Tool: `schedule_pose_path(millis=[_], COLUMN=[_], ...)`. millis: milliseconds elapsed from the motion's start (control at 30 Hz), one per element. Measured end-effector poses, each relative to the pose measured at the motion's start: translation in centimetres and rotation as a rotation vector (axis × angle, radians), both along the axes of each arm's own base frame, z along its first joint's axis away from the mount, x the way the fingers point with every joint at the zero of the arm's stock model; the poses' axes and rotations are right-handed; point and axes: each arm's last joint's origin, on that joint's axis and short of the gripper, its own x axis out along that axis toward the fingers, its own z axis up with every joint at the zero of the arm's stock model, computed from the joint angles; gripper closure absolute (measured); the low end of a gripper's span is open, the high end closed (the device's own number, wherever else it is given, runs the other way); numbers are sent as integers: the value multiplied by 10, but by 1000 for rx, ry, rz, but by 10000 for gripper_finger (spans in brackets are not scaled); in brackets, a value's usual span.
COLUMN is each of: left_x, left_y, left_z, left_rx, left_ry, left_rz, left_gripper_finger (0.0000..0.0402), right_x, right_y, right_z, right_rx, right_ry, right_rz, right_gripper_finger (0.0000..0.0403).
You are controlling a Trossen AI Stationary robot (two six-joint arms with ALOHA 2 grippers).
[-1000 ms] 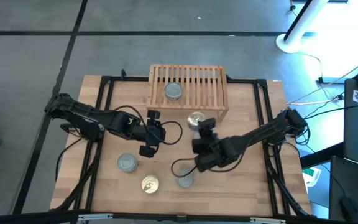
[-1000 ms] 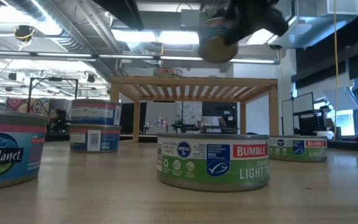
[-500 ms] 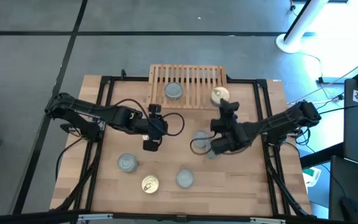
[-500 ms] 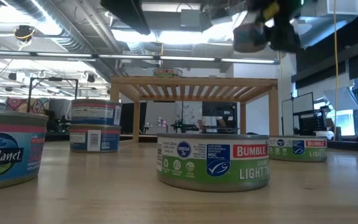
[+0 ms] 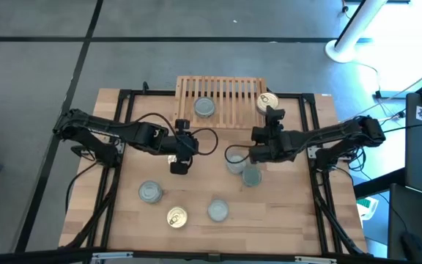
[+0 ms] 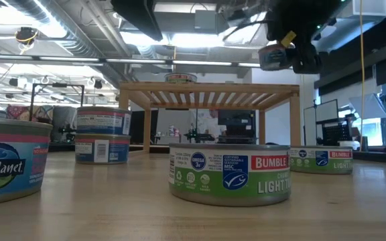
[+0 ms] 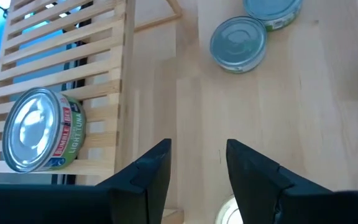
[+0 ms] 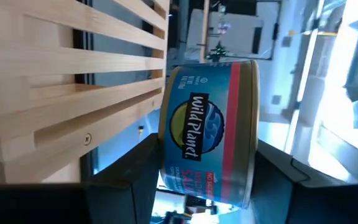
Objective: Stack canned seafood by type on shelf
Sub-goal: Put the blue pink tuna can on the shelf
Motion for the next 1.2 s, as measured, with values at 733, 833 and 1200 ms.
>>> schedule_pose_path(millis=[733,833,1200], left_x=[2,2,2], left_y=[7,7,7], left_z=[1,1,1], left_rx=[-1,-1,-1], left_ry=[-19,-19,-19], left_rz=[20,20,20], left_gripper_finger=[251,251,251], right_x=[26,26,27], right_y=[-35,-36,-34], right_z=[2,0,0], right_rx=[293,281,306], right_ry=[-38,-30,-10], right_rz=[290,297,343], right_gripper_finger=[210,210,185])
